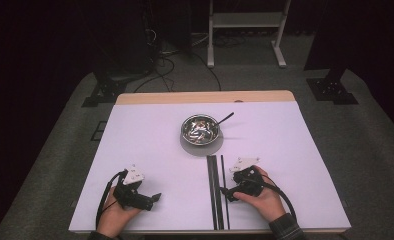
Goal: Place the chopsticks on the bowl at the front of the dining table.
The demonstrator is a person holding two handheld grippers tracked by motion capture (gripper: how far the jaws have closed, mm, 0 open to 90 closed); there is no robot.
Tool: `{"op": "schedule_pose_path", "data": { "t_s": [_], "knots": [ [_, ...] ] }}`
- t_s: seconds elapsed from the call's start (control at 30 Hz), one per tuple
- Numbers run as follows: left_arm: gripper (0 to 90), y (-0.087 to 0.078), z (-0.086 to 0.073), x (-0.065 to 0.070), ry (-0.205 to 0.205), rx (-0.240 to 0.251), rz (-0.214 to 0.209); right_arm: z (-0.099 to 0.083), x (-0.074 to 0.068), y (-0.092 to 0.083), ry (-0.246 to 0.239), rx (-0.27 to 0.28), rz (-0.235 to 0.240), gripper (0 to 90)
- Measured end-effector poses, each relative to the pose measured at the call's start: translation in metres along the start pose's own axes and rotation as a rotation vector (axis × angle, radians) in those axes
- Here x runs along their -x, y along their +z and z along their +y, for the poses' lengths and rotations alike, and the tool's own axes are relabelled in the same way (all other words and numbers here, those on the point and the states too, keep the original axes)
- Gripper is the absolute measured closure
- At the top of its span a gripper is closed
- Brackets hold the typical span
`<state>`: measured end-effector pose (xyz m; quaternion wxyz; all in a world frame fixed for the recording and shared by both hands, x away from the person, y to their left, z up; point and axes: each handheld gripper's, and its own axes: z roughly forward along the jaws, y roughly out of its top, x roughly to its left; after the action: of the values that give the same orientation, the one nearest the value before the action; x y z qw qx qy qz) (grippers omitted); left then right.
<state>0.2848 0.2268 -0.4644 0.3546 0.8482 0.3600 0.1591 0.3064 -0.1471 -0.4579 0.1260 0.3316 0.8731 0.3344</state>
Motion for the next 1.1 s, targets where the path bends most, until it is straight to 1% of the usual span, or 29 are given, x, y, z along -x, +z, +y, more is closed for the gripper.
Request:
{"op": "schedule_pose_path", "data": {
  "t_s": [0.37, 0.53, 0.57, 1.1],
  "knots": [
    [0.0, 0.0, 0.0, 0.0, 0.0, 0.0, 0.0, -0.007, -0.009, -0.008, -0.005, -0.015, 0.002, 13.7],
    [0.0, 0.0, 0.0, 0.0, 0.0, 0.0, 0.0, -0.012, -0.013, -0.012, -0.002, -0.014, 0.004, 13.7],
    [0.0, 0.0, 0.0, 0.0, 0.001, 0.0, 0.0, -0.013, -0.014, -0.012, -0.008, -0.012, 0.004, 13.7],
    [0.0, 0.0, 0.0, 0.0, 0.002, 0.0, 0.001, -0.026, -0.028, -0.024, -0.016, -0.015, 0.017, 13.6]
  ]
}}
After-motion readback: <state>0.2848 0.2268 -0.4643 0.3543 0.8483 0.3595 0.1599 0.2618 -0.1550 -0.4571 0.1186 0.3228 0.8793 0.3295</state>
